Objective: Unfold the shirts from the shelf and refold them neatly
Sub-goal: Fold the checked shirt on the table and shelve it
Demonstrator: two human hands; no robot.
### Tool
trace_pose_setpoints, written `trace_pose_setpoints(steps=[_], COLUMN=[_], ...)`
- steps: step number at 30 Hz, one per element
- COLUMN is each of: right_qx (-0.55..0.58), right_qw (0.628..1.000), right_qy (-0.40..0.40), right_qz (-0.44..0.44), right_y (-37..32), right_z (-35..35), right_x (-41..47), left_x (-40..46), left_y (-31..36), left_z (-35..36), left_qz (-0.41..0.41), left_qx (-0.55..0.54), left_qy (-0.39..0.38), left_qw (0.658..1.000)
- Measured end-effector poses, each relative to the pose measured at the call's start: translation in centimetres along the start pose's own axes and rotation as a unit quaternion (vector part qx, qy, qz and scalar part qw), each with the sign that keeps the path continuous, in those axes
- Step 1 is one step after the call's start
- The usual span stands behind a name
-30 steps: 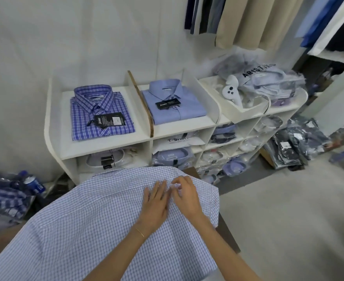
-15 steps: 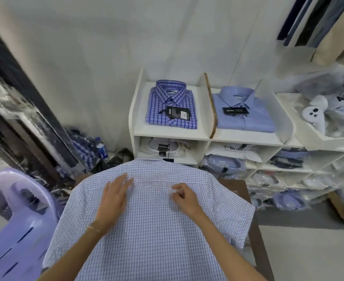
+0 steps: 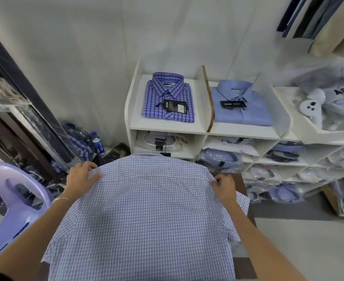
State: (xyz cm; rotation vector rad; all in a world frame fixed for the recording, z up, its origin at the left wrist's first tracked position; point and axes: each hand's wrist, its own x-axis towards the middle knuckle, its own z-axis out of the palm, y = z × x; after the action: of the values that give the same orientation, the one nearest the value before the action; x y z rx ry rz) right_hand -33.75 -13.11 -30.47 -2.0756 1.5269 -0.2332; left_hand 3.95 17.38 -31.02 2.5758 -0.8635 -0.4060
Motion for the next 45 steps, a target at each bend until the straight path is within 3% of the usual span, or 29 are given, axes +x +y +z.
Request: trace_pose_setpoints(steps=[5, 13, 18, 20, 22, 23, 25, 27, 31, 36, 41, 45], right_qx=[0.018, 0.009, -0.055, -0.063, -0.028, 0.009, 0.122, 0.222, 0.299, 0.295, 0.288, 0.286], right_qw=[0.999, 0.994, 0.994, 0.994, 0.994, 0.991, 0.972, 0.932, 0.873, 0.868, 0.875, 0.876], right_qy=[0.038, 0.091, 0.065, 0.082, 0.089, 0.059, -0.086, -0.241, -0.382, -0.398, -0.389, -0.388], right_qz=[0.027, 0.052, 0.074, 0.037, -0.064, -0.121, -0.18, -0.154, -0.044, 0.009, -0.005, 0.006], right_y=[1.8, 3.2, 1.4, -0.7, -4.2, -5.9, -9.0, -11.7, -14.8, -14.9, -14.7, -15.1], right_z=[-1.2, -4.3, -5.0, -4.7, -3.9, -3.1, -1.2, 0.9, 5.1, 6.7, 6.6, 6.5], right_x=[0.5, 3.1, 3.2, 1.7, -0.9, -2.4, -5.6, -8.6, -11.7, -12.4, -12.8, -13.0], left_x=[1.6, 2.2, 2.2, 1.8, 0.9, 0.3, -1.1, -2.5, -4.7, -5.9, -6.9, -8.5], left_y=[0.9, 8.1, 8.8, 8.3, 7.0, 6.1, 3.9, 1.9, -0.5, -3.0, -1.4, 3.5], left_z=[0.1, 0.5, 1.4, 1.5, 1.5, 1.3, 1.2, 0.7, -1.2, -2.6, -2.8, -3.2], left_qz=[-0.007, 0.003, -0.006, -0.027, -0.046, -0.054, -0.05, -0.036, -0.037, -0.036, -0.049, -0.002], left_qx=[0.027, -0.094, -0.093, -0.097, -0.086, -0.082, -0.078, -0.076, -0.038, 0.059, -0.063, -0.094], left_qy=[-0.036, -0.064, -0.045, -0.016, 0.025, 0.045, 0.083, 0.104, 0.074, -0.021, -0.095, -0.083], left_qw=[0.999, 0.994, 0.995, 0.995, 0.995, 0.994, 0.992, 0.991, 0.996, 0.997, 0.992, 0.992])
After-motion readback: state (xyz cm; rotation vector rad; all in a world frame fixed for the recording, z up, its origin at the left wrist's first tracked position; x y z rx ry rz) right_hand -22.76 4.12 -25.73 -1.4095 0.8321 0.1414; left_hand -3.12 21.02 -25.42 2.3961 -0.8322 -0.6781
